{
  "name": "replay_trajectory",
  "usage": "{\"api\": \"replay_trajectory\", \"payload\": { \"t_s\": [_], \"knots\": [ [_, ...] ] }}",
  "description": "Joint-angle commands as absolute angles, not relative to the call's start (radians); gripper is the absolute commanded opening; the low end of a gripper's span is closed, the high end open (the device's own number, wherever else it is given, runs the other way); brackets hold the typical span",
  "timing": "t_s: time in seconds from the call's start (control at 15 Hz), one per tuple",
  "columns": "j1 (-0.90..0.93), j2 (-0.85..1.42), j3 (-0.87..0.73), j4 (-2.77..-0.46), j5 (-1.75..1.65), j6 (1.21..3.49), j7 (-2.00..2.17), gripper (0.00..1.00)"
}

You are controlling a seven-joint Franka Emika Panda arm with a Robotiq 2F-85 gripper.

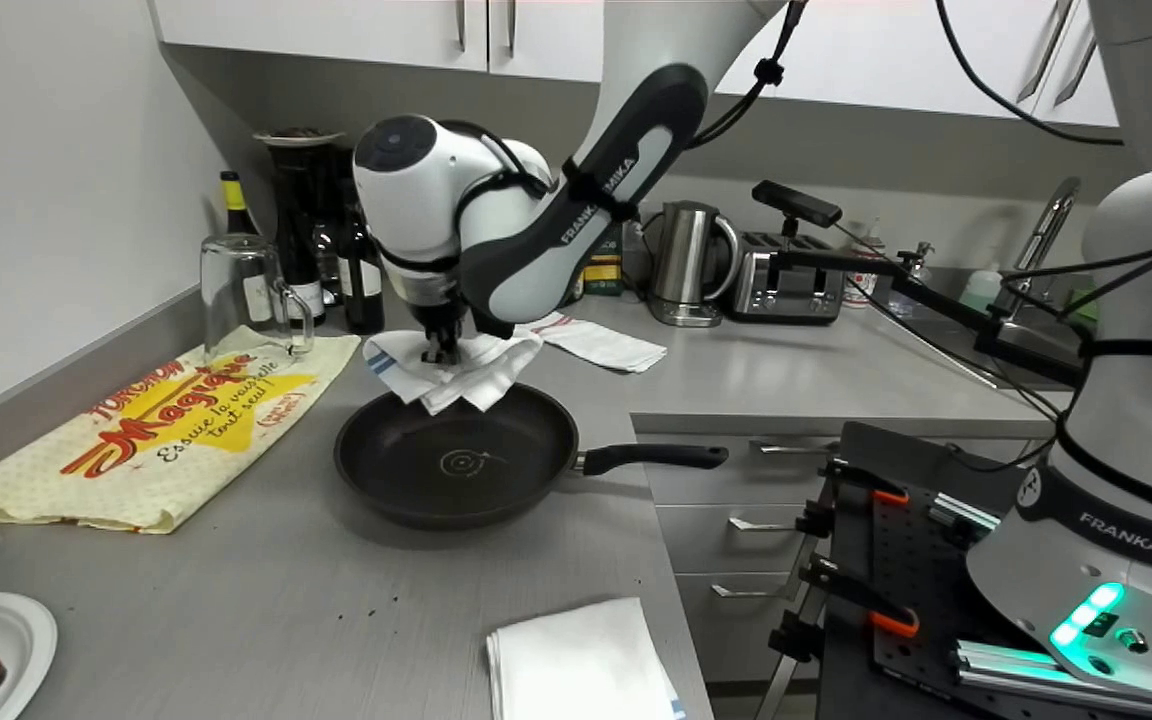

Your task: Use the white towel farthest from you to wipe the pan

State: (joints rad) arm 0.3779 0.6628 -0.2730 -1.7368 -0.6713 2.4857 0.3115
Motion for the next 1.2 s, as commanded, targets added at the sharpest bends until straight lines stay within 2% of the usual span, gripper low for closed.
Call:
{"api": "replay_trajectory", "payload": {
  "t_s": [0.0,0.33,0.67,1.13],
  "knots": [
    [0.329,0.446,-0.091,-1.872,-0.515,2.339,0.247,0.04],
    [0.329,0.323,0.127,-1.917,-0.208,2.203,0.242,0.04],
    [0.328,0.357,0.278,-1.943,0.102,2.232,0.199,0.04],
    [0.285,0.509,0.306,-1.950,0.351,2.260,0.086,0.04]
  ]
}}
